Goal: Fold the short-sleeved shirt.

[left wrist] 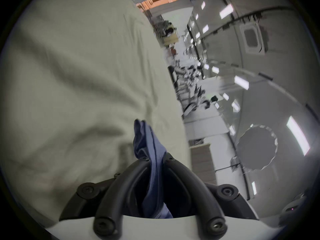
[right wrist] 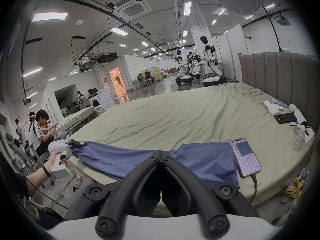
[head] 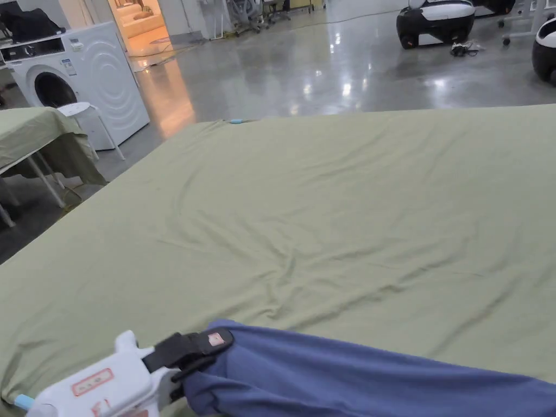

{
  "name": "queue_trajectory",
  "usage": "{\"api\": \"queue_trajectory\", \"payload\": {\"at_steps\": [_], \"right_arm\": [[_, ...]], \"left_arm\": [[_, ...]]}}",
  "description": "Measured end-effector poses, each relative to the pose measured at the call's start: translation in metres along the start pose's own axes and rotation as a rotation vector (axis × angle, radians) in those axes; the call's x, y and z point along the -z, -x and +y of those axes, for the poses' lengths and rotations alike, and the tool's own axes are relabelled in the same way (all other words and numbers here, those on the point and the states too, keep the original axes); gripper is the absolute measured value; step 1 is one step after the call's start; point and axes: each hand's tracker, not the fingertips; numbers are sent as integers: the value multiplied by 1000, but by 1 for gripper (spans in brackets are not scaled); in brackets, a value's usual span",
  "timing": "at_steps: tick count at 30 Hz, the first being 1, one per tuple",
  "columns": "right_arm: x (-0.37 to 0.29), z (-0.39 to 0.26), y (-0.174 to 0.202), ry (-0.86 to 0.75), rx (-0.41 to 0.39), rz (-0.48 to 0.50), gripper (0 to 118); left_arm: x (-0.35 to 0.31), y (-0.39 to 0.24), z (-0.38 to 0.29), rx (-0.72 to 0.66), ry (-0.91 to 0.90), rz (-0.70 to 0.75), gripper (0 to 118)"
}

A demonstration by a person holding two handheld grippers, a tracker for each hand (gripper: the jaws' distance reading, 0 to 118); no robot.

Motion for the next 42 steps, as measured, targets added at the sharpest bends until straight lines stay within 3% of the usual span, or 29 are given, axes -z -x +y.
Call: {"api": "queue_trajectory", "payload": {"at_steps": [7,11,16,23,28,30,31,34,38,39,40,41,42], "right_arm": [[-3,-5,-11,0,33,-10,0],[-1,-8,-15,1,59,-15,0],[3,-9,-15,-18,121,15,0],[-11,-9,-10,-16,69,-5,0],[-11,-21,-26,19,103,-37,0],[-8,-24,-32,30,120,-45,0],[-7,-25,-33,31,121,-47,0],[-7,-24,-32,30,120,-41,0],[-5,-25,-33,32,117,-36,0],[-4,-25,-33,35,120,-35,0],[-3,-25,-32,36,123,-33,0],[-3,-25,-32,38,125,-32,0],[-4,-26,-31,40,124,-32,0]], "left_arm": [[-41,-74,53,260,-91,76,8],[-32,-136,7,542,-134,214,8],[35,-152,-79,623,128,83,8],[143,-117,-190,678,427,110,10],[162,-107,-223,750,506,143,32],[156,-114,-223,766,489,102,60],[151,-119,-219,773,457,71,69],[134,-135,-201,807,366,45,74],[125,-132,-192,798,366,59,73],[129,-124,-196,774,397,63,66],[136,-115,-200,741,428,65,49],[144,-106,-204,716,471,85,24],[154,-94,-211,673,508,112,10]]}}
